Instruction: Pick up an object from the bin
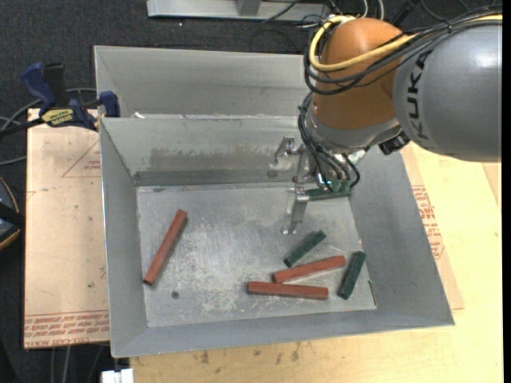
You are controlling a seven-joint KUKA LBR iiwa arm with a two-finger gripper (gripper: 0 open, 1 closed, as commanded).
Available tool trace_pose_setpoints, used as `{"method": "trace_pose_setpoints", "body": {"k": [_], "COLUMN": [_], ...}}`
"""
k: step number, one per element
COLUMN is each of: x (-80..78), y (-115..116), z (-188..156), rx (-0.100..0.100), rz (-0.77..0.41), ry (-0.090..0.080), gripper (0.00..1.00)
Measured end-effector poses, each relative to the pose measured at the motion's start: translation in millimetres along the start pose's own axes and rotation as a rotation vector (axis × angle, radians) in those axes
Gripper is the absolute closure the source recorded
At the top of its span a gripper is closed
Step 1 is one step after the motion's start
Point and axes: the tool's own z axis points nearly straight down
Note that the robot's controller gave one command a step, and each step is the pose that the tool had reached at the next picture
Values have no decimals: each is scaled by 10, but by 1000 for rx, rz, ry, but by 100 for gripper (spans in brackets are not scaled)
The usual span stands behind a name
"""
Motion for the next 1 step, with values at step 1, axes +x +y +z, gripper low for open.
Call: {"method": "trace_pose_setpoints", "body": {"k": [1], "x": [-14], "y": [-2], "z": [-49], "rx": [-1], "rz": [1], "ry": [-8], "gripper": [0]}}
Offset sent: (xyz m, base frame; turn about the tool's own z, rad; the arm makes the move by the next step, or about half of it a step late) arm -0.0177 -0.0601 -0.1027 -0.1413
